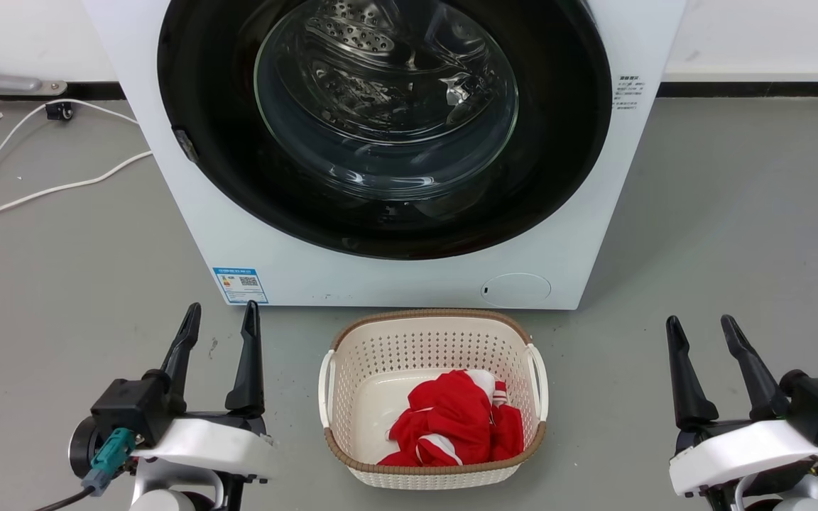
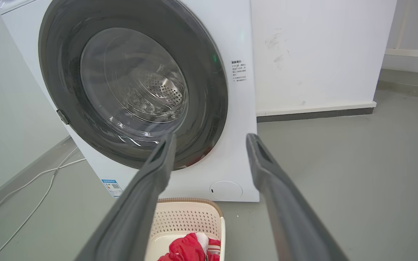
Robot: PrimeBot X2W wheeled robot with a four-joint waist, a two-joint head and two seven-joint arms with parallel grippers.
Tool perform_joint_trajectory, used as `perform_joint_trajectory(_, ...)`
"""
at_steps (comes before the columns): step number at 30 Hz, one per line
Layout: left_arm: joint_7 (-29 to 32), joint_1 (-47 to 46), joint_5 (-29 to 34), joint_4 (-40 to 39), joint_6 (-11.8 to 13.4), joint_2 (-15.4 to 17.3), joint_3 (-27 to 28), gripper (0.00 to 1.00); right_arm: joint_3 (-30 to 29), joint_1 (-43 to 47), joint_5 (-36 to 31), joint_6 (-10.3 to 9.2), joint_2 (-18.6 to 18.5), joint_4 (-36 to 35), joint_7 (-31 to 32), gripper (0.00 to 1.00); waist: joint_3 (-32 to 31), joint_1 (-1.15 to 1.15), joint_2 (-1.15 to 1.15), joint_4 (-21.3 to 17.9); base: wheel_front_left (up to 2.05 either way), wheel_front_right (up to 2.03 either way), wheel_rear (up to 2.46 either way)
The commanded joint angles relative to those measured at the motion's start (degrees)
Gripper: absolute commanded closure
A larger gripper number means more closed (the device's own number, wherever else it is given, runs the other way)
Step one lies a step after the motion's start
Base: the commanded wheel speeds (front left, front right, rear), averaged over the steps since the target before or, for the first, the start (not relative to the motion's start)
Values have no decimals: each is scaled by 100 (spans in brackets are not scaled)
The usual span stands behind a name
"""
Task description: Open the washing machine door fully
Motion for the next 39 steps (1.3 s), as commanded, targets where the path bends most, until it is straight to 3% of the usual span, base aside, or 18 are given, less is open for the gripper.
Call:
perform_joint_trajectory(1,-47,-36,149,-56,34,50,-19,0,1,11,-127,-2,18,-77,-43,0,9,0,0,1,0,0,0)
perform_joint_trajectory(23,-299,-9,1097,-181,143,83,-127,0,1,31,-945,-2,29,-73,-209,0,57,0,0,11,0,0,0)
perform_joint_trajectory(39,-417,49,1465,-184,62,-1,-48,0,3,30,-1292,-2,34,-54,-308,0,101,0,0,16,0,0,0)
